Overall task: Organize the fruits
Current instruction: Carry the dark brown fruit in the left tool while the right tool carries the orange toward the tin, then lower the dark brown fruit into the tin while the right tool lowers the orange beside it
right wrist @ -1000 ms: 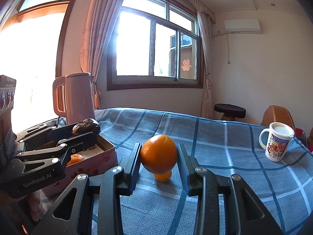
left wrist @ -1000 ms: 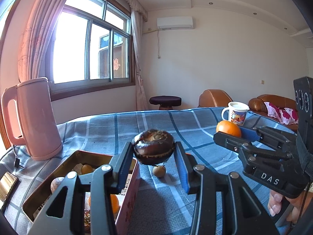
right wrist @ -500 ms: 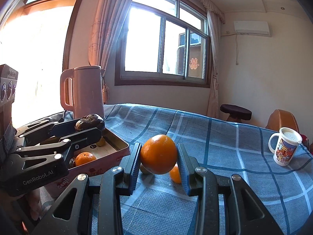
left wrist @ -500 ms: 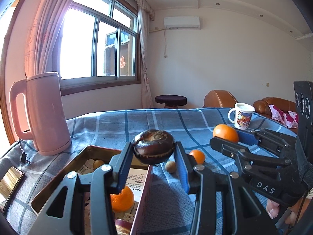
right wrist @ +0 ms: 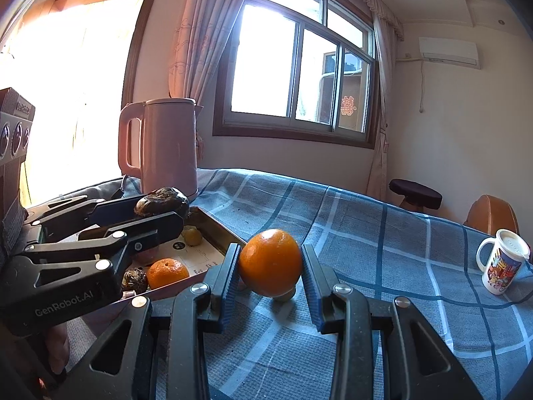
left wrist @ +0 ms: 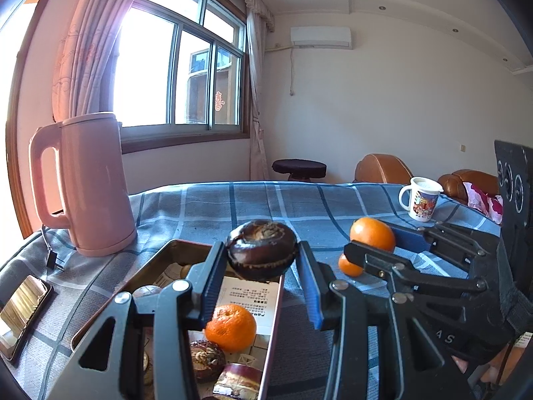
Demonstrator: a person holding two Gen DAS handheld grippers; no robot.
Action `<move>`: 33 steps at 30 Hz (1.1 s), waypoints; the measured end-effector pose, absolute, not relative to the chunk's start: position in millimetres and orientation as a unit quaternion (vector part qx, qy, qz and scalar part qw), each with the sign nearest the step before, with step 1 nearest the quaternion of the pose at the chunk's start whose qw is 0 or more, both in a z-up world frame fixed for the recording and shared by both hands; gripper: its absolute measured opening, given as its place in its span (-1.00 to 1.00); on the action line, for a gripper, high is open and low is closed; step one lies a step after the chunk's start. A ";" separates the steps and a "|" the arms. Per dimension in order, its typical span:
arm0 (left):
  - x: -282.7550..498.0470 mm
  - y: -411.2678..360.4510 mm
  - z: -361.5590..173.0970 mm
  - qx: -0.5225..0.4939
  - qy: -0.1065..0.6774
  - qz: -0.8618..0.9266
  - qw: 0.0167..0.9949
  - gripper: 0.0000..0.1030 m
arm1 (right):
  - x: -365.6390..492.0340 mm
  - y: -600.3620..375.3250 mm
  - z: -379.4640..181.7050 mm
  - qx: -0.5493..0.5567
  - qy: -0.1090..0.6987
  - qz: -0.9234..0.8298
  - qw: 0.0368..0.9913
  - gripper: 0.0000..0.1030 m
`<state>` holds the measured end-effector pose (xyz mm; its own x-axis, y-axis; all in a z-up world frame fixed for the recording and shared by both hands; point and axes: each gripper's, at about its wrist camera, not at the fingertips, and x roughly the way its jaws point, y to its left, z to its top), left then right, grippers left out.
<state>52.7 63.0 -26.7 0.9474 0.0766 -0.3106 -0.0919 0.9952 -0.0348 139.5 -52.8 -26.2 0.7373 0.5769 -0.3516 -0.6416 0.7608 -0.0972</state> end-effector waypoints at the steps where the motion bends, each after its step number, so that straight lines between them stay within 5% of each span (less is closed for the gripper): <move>1: 52.2 65.3 -26.8 -0.027 0.157 0.044 0.986 -0.13 | 139.4 -51.3 -26.4 -0.108 0.153 0.330 0.925 -0.27; 33: 47.4 125.8 -33.6 -0.066 0.201 0.094 0.973 -0.13 | 133.5 16.6 -31.8 -0.140 0.170 0.382 0.898 -0.27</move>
